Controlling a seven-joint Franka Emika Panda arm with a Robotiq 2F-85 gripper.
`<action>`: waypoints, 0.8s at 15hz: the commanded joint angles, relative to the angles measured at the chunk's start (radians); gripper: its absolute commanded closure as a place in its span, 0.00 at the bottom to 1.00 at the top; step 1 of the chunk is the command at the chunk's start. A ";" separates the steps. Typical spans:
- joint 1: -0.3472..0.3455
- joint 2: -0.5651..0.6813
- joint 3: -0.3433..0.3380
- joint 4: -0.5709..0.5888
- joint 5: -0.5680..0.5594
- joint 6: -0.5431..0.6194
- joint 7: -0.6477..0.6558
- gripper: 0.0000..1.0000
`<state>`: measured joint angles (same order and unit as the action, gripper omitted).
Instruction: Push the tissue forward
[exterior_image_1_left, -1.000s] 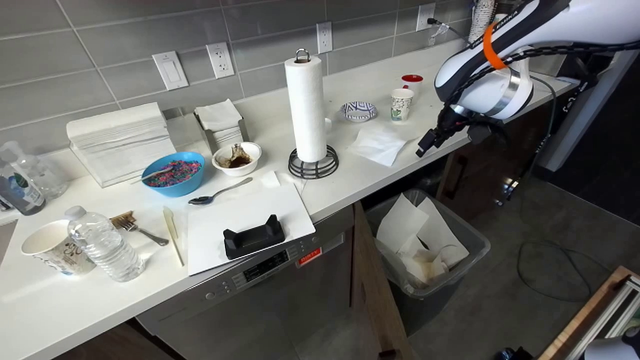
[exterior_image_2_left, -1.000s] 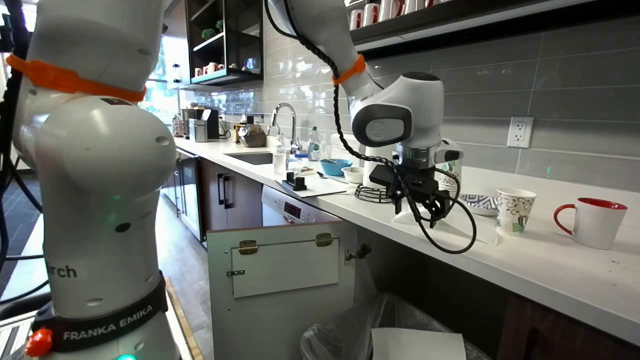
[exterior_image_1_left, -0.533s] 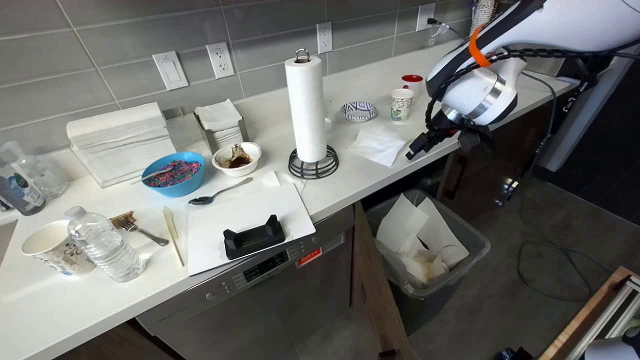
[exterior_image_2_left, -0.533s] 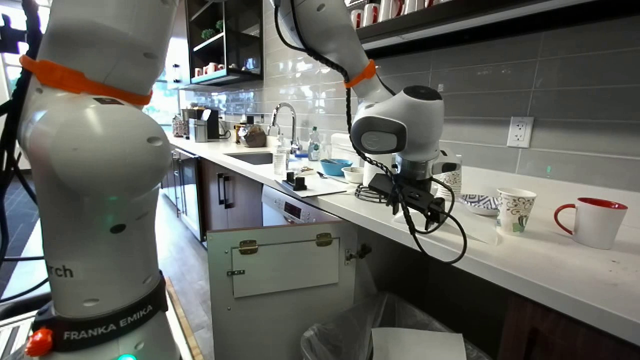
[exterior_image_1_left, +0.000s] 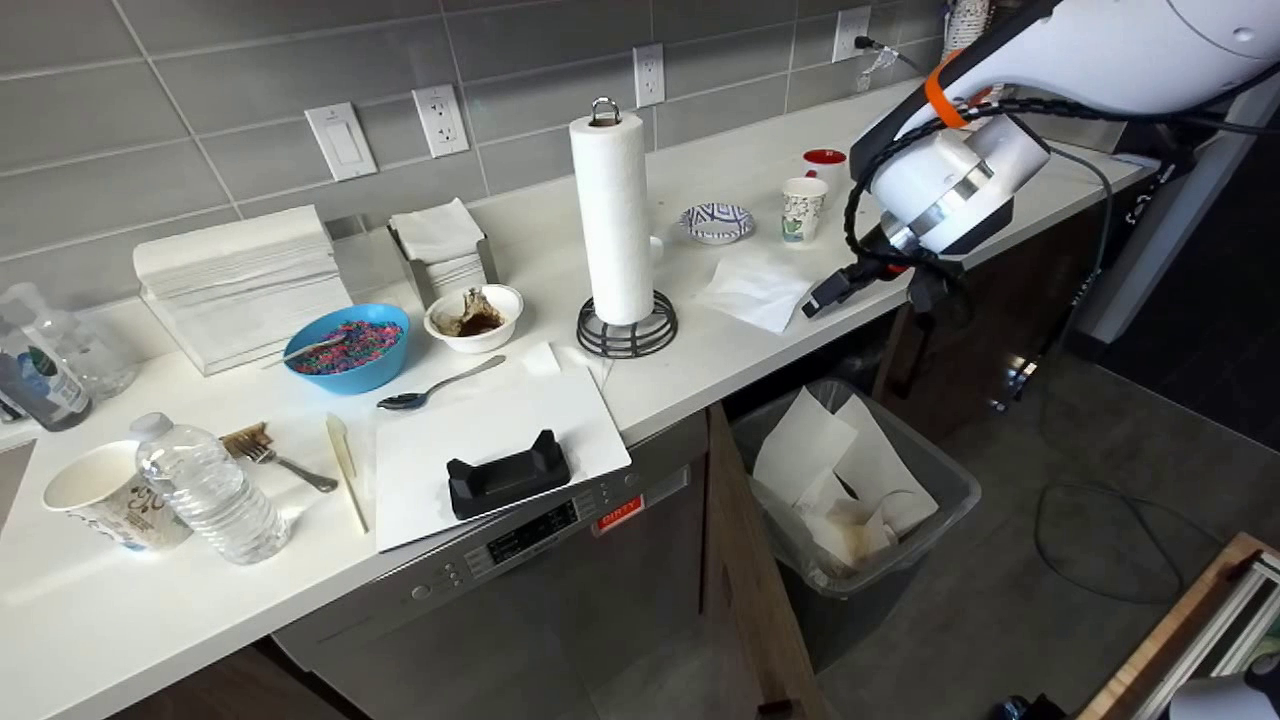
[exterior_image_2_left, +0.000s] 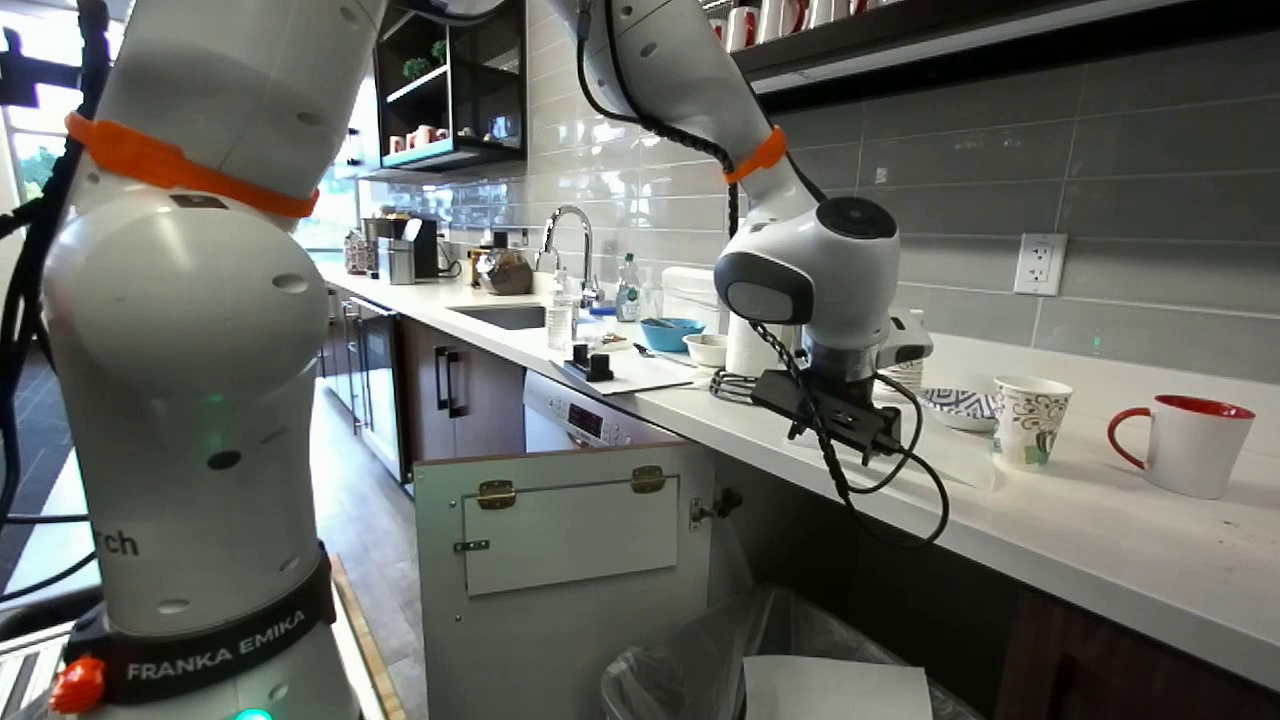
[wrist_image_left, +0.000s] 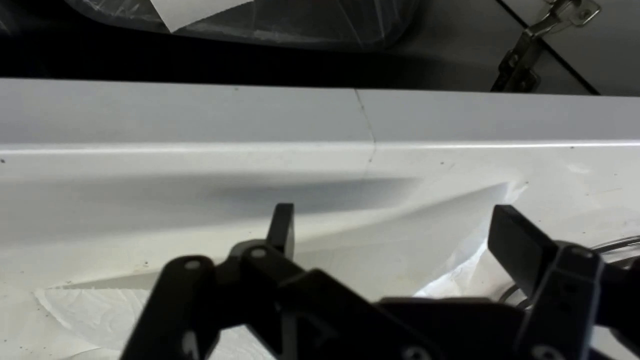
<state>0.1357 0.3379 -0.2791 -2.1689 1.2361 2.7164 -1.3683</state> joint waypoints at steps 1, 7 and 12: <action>-0.034 0.054 0.032 0.054 0.121 -0.004 -0.134 0.00; -0.061 0.091 0.052 0.104 0.314 -0.001 -0.315 0.00; -0.077 0.124 0.052 0.137 0.458 -0.021 -0.437 0.00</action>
<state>0.0805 0.4229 -0.2362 -2.0693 1.6067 2.7164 -1.7242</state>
